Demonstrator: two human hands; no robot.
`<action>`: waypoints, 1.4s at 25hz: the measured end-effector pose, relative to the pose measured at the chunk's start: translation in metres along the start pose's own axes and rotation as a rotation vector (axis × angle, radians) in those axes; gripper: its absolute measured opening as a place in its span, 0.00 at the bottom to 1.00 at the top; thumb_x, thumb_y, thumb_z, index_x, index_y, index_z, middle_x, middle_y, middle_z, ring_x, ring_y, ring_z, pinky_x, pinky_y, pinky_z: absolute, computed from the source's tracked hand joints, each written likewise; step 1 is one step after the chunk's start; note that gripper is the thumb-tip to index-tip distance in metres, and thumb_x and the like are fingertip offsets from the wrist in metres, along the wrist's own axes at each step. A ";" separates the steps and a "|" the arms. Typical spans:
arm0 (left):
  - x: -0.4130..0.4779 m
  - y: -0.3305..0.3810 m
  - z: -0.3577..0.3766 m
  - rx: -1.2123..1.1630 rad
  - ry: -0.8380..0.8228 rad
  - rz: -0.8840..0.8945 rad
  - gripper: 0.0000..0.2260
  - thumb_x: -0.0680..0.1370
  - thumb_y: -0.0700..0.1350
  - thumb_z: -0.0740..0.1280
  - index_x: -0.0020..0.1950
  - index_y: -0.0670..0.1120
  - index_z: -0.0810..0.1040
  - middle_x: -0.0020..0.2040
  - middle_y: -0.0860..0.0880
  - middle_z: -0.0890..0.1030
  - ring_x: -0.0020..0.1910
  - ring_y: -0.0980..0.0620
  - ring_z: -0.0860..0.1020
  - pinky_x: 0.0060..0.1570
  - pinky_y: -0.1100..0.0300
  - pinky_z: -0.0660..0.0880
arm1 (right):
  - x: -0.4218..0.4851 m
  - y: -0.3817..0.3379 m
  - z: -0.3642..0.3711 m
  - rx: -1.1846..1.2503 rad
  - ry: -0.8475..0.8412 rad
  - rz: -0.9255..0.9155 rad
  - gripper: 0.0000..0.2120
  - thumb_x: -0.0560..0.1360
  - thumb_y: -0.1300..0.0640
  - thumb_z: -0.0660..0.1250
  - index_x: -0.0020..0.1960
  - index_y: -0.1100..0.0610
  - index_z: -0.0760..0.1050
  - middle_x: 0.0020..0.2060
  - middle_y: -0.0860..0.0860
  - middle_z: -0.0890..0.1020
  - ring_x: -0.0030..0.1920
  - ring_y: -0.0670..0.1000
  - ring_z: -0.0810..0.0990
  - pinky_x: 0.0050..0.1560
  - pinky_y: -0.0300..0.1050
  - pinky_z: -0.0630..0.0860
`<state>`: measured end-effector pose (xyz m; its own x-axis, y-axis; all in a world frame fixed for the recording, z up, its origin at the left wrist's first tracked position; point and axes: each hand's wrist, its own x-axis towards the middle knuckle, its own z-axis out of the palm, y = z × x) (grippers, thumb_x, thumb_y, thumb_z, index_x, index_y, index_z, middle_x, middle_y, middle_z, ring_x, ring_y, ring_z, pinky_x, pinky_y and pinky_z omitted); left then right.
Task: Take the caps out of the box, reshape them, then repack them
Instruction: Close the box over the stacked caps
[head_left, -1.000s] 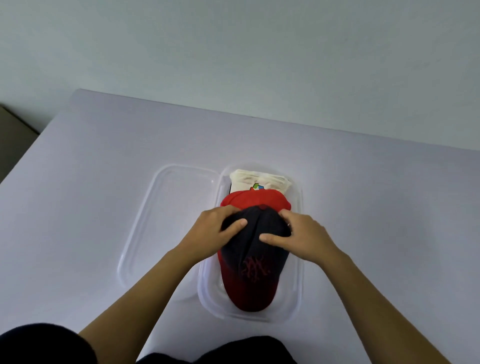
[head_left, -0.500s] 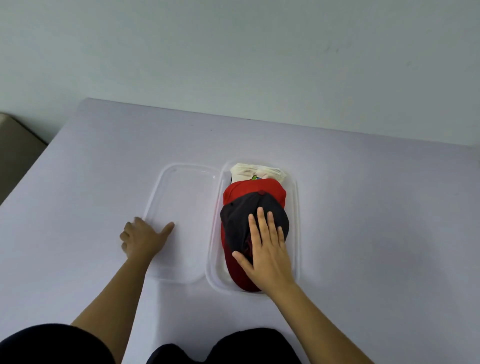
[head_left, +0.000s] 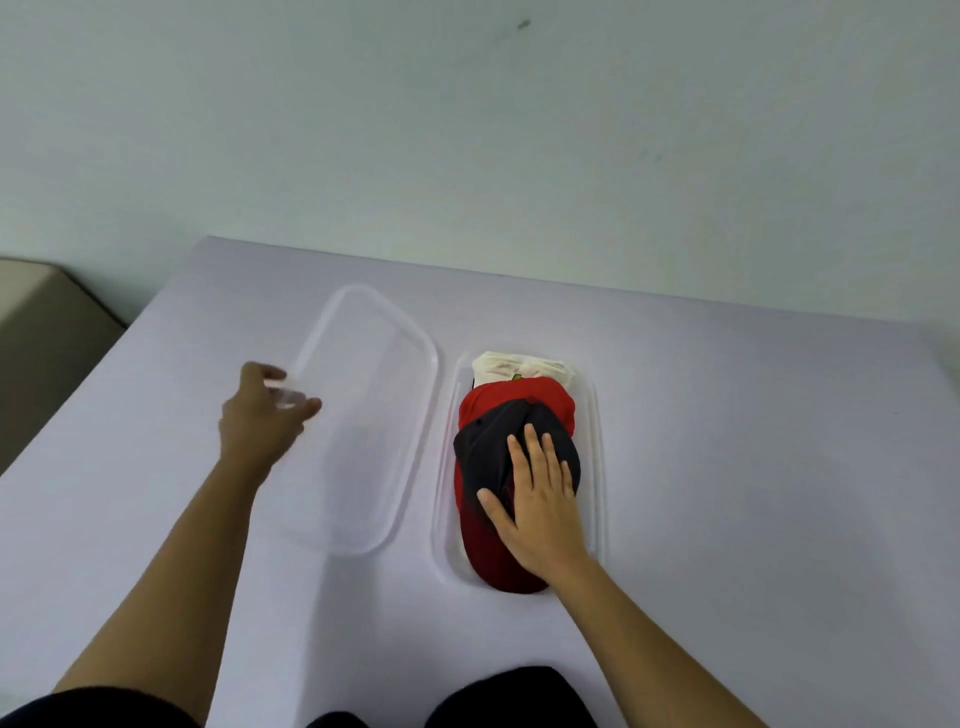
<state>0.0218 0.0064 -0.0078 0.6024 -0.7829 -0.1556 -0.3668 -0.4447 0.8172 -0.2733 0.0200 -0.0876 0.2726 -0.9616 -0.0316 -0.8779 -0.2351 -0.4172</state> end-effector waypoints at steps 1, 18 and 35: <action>-0.002 0.012 -0.008 0.062 0.016 0.069 0.22 0.70 0.45 0.73 0.61 0.50 0.68 0.48 0.47 0.82 0.44 0.40 0.82 0.54 0.43 0.76 | -0.004 -0.004 -0.004 0.074 0.024 0.034 0.38 0.73 0.32 0.41 0.76 0.52 0.43 0.76 0.48 0.42 0.75 0.49 0.37 0.76 0.52 0.43; -0.091 0.006 0.130 0.006 -0.316 -0.027 0.26 0.79 0.53 0.60 0.76 0.49 0.59 0.76 0.46 0.63 0.73 0.44 0.64 0.70 0.47 0.63 | -0.006 0.037 -0.038 0.740 0.109 0.539 0.28 0.77 0.49 0.63 0.73 0.54 0.60 0.74 0.52 0.58 0.73 0.53 0.60 0.69 0.47 0.62; -0.082 -0.009 0.159 0.197 -0.350 0.126 0.24 0.82 0.50 0.52 0.77 0.51 0.50 0.78 0.51 0.53 0.76 0.45 0.60 0.72 0.50 0.58 | -0.001 0.054 -0.019 0.806 0.110 0.553 0.28 0.78 0.50 0.62 0.75 0.45 0.55 0.73 0.49 0.65 0.72 0.54 0.65 0.70 0.52 0.65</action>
<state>-0.1374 0.0057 -0.0911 0.2794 -0.9219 -0.2685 -0.5710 -0.3843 0.7254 -0.3284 0.0059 -0.0924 -0.1694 -0.9246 -0.3413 -0.3286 0.3795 -0.8649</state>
